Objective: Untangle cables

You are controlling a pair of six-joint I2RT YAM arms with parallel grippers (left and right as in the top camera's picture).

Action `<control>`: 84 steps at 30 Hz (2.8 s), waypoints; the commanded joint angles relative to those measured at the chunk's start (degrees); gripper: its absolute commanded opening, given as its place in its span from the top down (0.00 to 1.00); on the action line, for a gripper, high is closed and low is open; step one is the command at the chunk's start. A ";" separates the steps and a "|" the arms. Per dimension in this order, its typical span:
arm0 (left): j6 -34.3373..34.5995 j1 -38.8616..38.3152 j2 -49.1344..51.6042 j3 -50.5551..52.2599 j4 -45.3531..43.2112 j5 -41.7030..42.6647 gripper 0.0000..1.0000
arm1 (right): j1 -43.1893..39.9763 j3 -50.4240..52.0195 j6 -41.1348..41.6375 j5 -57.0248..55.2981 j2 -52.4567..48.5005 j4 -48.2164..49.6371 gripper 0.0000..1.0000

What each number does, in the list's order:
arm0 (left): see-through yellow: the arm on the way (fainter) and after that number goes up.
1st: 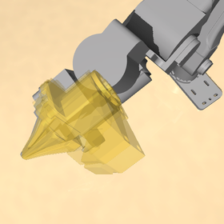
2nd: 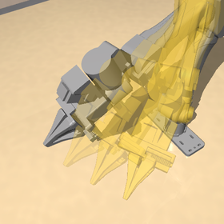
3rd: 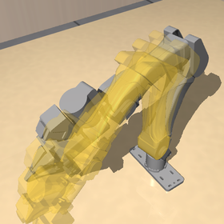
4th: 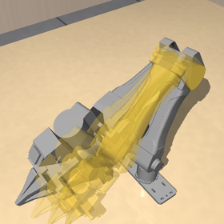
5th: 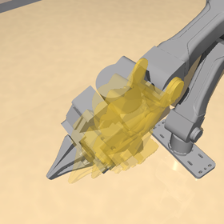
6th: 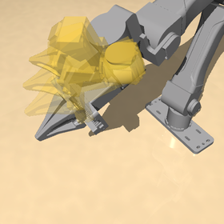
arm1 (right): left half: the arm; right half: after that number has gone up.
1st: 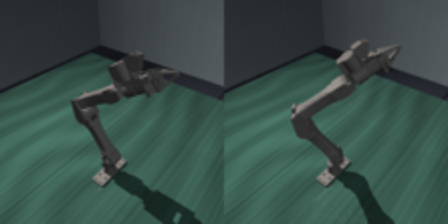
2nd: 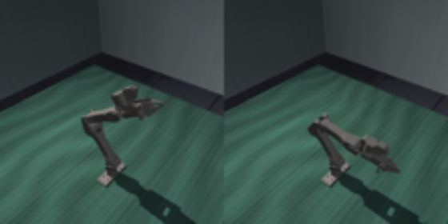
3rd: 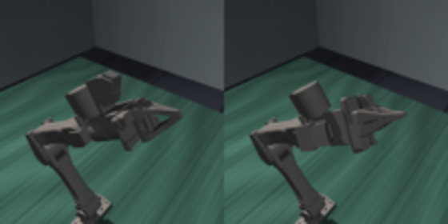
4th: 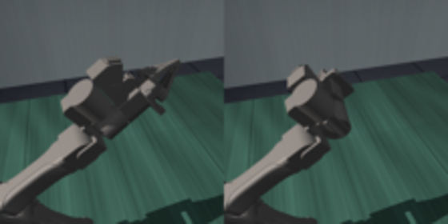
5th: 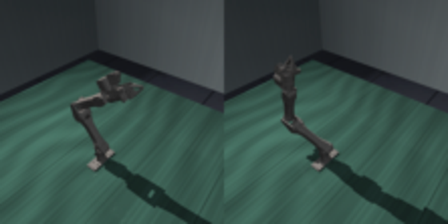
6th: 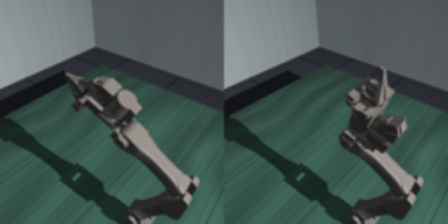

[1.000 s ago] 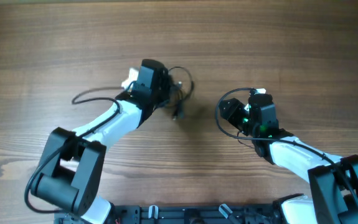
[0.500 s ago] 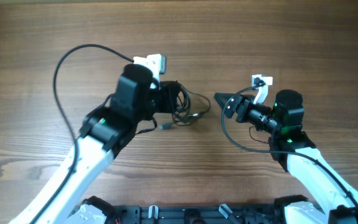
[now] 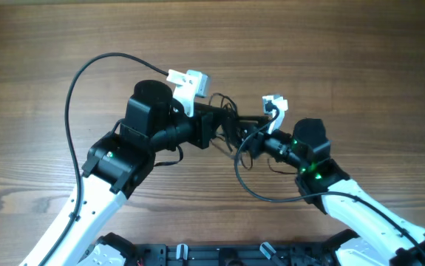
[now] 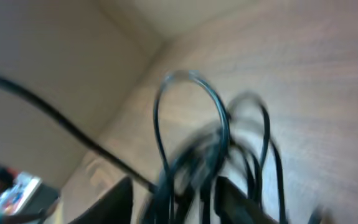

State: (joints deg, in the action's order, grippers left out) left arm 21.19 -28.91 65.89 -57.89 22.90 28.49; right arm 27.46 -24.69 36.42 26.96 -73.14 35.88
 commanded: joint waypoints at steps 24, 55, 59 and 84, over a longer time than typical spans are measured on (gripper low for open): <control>22.58 37.22 -0.90 -1.05 14.29 -4.57 0.96 | -29.55 0.00 6.64 13.90 3.19 -15.30 0.89; -16.55 13.11 17.07 -0.90 7.80 15.54 0.63 | -15.15 0.00 17.90 36.09 -4.70 15.56 0.96; -16.50 12.98 17.07 -0.90 8.96 15.58 0.64 | -15.15 0.00 17.77 35.85 -4.76 16.39 0.96; 3.54 4.44 23.76 -0.83 16.55 -5.40 0.91 | -15.15 0.00 17.79 34.29 -4.76 23.65 0.96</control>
State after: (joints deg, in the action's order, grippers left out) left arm 23.53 -25.04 88.31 -58.22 35.55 34.13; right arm 12.45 -24.40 54.00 61.73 -78.00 57.54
